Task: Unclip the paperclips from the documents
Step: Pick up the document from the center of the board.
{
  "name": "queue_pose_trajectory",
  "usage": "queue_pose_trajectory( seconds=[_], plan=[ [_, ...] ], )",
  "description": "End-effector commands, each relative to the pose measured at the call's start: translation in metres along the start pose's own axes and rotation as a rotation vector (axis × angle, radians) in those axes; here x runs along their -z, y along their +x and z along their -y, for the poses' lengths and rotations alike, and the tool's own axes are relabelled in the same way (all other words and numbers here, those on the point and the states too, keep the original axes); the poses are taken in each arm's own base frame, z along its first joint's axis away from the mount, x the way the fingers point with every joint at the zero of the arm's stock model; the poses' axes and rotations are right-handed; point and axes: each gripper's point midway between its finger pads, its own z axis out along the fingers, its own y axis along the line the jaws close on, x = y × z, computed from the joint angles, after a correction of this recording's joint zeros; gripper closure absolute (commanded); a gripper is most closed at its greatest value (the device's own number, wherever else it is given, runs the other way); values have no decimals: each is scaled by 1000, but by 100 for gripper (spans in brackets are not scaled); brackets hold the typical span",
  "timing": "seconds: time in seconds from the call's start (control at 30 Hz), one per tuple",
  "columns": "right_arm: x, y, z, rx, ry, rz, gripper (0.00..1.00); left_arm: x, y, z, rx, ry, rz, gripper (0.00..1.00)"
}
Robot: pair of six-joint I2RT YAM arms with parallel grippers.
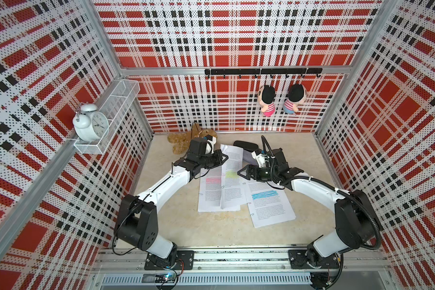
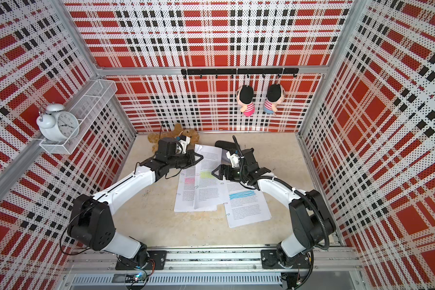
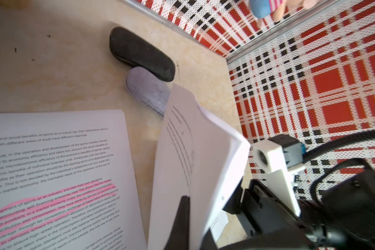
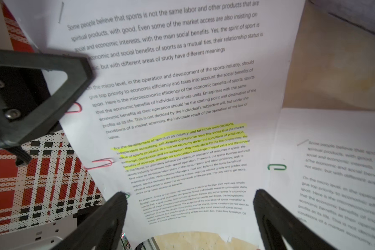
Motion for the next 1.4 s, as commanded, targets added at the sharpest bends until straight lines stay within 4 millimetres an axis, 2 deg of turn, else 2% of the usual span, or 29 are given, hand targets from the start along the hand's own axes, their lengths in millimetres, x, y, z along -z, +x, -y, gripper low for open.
queue_pose_trajectory(
  seconds=[0.0, 0.27, 0.5, 0.63, 0.8, 0.9, 1.07, 1.23, 1.37],
  plan=[
    [9, -20, -32, 167, -147, 133, 0, 21, -6, 31, -72, 62, -9, 100],
    [28, -33, -40, 462, -289, 395, 0, 52, -8, 60, -179, 80, -13, 100],
    [26, -48, -37, 545, -374, 451, 0, 78, -13, 80, -240, 120, 1, 100],
    [14, -52, -37, 538, -443, 417, 0, 89, -17, 97, -268, 177, 8, 100],
    [15, -62, -49, 554, -555, 469, 0, 97, -17, 115, -307, 259, -11, 100],
    [21, -66, -61, 554, -629, 489, 0, 100, -20, 113, -331, 275, -4, 100],
    [42, -68, -81, 538, -711, 541, 0, 103, -33, 93, -304, 262, 64, 100],
    [55, -61, -102, 541, -745, 513, 17, 97, -40, 79, -276, 252, 106, 100],
    [61, -60, -107, 530, -728, 508, 32, 93, -43, 77, -266, 254, 123, 100]
  ],
)
